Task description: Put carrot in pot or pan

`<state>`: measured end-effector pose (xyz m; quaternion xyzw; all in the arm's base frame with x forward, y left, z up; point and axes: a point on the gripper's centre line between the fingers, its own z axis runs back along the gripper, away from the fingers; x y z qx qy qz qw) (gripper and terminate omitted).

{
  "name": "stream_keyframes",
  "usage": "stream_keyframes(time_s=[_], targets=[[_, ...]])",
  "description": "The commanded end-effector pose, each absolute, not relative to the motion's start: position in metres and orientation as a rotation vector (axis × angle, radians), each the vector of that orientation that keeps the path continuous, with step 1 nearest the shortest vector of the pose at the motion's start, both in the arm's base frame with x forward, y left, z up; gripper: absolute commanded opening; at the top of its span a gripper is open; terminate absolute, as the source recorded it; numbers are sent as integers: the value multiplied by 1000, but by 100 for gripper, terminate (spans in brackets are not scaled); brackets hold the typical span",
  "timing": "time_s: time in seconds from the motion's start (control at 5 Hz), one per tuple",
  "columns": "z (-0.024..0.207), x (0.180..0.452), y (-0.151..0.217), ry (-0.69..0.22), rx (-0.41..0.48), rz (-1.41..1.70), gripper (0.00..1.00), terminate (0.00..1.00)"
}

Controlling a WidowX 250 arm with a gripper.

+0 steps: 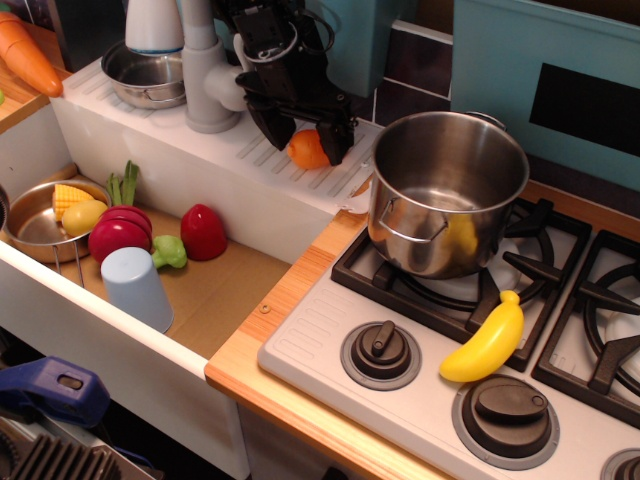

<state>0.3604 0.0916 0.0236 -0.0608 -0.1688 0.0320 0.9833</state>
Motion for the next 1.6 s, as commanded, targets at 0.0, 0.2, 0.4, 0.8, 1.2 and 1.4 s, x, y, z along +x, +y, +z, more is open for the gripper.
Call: stream_keyframes(time_s=[0.0,0.2,0.4,0.8,1.2,1.4], targets=[[21,370,97,-417,-109,75,100,0],[28,369,94,-403,-96,97,0,0],[43,364,90,-374,-80,133,0,0],[122,338,68,-327,78,239,0,0],[161,304,10,-369,103,296,0,0],[173,298,-26,-374,6,313,0,0]])
